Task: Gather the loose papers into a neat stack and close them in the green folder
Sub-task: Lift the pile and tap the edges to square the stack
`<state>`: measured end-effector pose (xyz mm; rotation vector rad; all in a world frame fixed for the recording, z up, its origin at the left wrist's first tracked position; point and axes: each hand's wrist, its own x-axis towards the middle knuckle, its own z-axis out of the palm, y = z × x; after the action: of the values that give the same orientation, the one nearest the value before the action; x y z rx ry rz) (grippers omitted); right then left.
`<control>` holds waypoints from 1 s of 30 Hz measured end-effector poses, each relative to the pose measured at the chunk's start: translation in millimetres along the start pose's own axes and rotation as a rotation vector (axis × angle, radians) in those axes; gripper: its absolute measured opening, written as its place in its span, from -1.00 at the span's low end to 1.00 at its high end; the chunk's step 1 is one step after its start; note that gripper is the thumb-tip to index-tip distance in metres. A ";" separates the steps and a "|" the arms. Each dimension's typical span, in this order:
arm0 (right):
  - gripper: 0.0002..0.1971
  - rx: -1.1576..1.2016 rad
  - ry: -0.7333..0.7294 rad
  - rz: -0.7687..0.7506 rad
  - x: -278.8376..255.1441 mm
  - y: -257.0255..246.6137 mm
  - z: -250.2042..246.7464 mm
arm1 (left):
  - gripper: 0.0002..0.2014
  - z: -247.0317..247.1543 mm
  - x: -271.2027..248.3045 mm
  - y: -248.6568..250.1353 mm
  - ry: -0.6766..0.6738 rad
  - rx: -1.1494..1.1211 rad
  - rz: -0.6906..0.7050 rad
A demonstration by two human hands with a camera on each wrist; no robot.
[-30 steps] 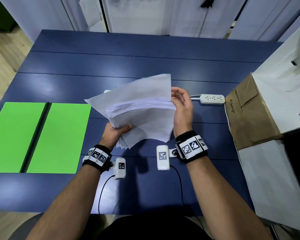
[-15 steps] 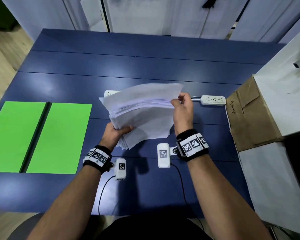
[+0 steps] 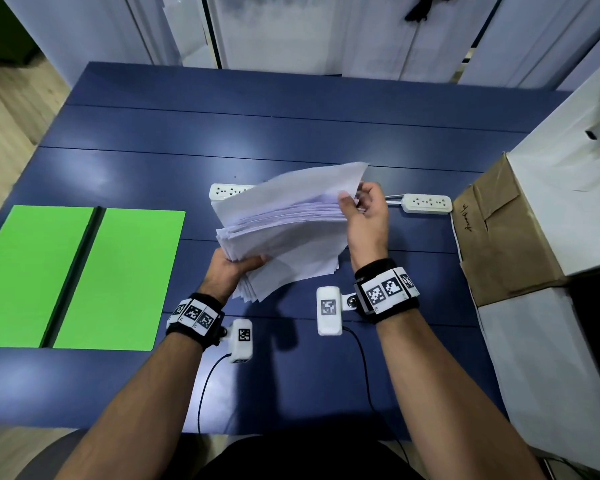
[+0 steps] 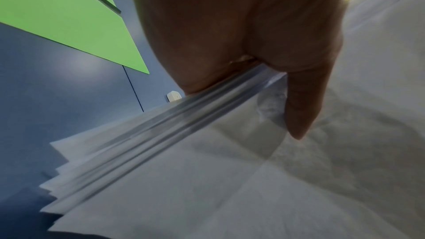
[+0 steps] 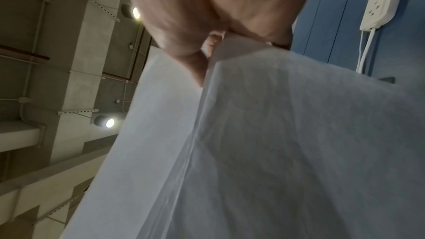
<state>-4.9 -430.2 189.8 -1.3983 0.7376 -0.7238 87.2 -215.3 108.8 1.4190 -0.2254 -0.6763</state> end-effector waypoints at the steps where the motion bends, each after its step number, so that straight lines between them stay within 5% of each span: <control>1: -0.87 0.040 -0.020 0.021 -0.8 -2.5 0.1 | -0.62 -0.7 0.2 -0.5 0.001 -0.006 0.000; 6: -0.60 0.081 -0.012 0.057 -5.2 -13.7 3.2 | -0.53 2.1 -0.9 1.7 -0.001 -0.027 0.000; 14: -0.87 0.088 0.071 0.053 -1.1 -19.2 5.4 | -0.51 1.9 -3.3 4.0 -0.039 -0.018 0.014; 19: -0.64 0.050 0.043 0.067 -4.6 -19.7 9.0 | -0.50 3.2 -2.9 4.3 -0.052 -0.019 0.025; 24: -0.73 0.025 0.093 0.112 1.6 -15.0 10.2 | -0.50 3.8 -3.3 4.1 -0.058 -0.022 0.040; 30: -0.54 -0.028 0.121 0.069 2.6 -10.2 10.2 | -0.46 3.8 -0.7 4.2 -0.041 0.044 0.069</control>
<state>4.7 -426.7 200.3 -1.3568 0.8901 -0.7514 85.9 -218.0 113.6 1.4340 -0.3218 -0.6475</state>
